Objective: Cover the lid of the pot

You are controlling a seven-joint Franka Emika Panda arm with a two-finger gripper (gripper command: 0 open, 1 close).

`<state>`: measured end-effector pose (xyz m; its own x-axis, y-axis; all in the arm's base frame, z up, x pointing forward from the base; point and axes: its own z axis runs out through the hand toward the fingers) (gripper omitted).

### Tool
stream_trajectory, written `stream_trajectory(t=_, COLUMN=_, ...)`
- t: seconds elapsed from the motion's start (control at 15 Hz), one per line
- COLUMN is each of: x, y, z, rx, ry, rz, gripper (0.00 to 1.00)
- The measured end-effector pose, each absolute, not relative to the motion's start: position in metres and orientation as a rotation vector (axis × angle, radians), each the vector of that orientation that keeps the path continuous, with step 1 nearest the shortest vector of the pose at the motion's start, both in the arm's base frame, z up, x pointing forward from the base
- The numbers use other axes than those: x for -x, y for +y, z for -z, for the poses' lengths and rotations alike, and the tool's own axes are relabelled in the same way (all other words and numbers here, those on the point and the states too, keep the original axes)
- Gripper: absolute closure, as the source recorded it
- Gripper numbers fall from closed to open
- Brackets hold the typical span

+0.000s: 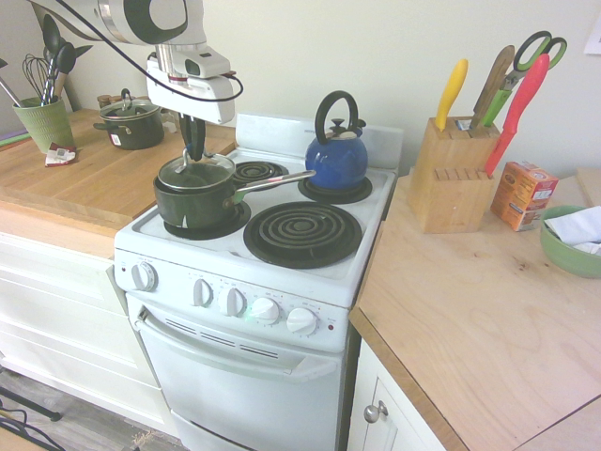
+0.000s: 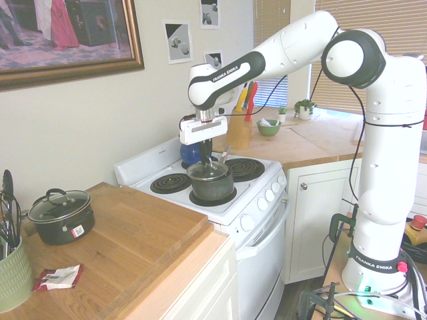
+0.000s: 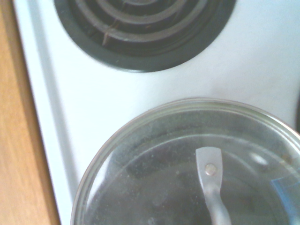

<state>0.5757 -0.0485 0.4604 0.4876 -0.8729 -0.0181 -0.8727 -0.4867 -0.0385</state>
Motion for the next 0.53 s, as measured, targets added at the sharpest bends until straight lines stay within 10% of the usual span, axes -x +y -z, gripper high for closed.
stream_trajectory(t=0.53, x=-0.551, y=-0.038, z=-0.463, rx=2.7, ry=1.523, rz=0.008, gripper=1.0)
